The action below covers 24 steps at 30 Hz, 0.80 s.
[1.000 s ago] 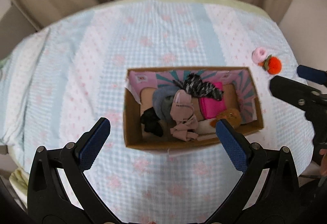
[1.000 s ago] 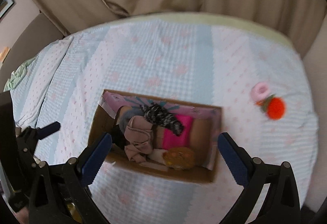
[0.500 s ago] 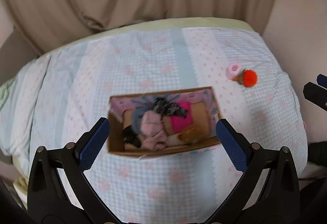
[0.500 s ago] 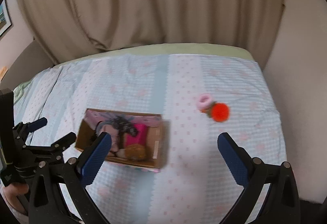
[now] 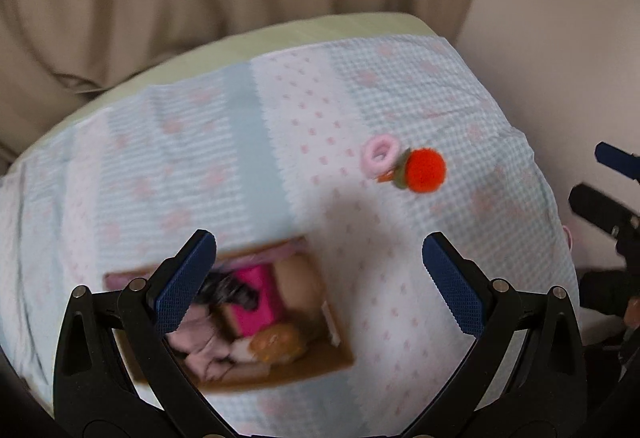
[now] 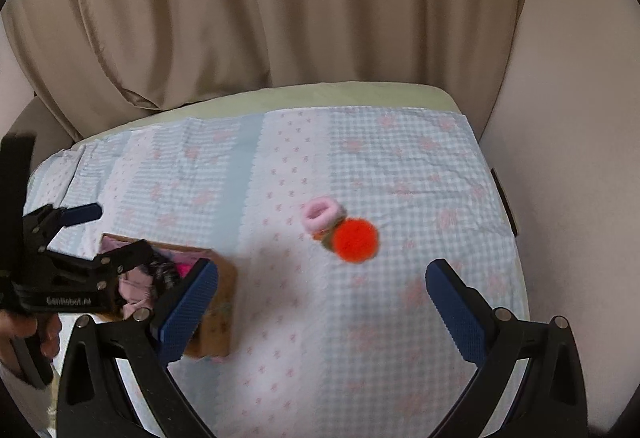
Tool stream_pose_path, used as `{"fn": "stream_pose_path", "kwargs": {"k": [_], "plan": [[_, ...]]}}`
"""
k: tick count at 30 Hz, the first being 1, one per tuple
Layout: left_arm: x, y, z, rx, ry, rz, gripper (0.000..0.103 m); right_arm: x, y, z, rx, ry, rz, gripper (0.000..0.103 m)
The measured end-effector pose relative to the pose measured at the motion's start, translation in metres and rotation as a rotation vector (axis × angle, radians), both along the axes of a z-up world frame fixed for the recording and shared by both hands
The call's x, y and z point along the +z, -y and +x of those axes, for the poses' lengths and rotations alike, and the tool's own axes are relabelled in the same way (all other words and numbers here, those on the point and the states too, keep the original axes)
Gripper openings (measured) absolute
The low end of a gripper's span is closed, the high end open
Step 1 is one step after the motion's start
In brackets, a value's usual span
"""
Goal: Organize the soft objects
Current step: 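Move both grippers toward the pink hair tie and orange pompom, then grasp the pink hair tie with the left gripper while the right grasps the orange pompom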
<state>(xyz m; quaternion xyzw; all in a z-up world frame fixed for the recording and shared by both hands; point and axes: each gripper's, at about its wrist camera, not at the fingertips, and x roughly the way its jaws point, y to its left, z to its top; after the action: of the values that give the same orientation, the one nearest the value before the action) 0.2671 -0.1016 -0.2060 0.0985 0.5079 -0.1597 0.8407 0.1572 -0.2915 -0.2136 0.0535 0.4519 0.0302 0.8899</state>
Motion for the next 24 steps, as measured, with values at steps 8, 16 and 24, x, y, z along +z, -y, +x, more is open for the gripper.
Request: {"fn": "stream_pose_path", "kwargs": {"k": [8, 16, 24], "plan": [[-0.080, 0.070, 0.081, -0.110, -0.117, -0.004, 0.102, -0.073, 0.028, 0.059, 0.063, -0.051, 0.010, 0.103], [-0.181, 0.126, 0.137, -0.202, -0.224, 0.059, 0.091, -0.161, 0.038, 0.106, 0.118, -0.106, 0.018, 0.101], [-0.228, 0.141, 0.165, -0.240, -0.255, 0.076, 0.084, -0.217, 0.035, 0.132, 0.168, -0.142, 0.042, 0.089]]}}
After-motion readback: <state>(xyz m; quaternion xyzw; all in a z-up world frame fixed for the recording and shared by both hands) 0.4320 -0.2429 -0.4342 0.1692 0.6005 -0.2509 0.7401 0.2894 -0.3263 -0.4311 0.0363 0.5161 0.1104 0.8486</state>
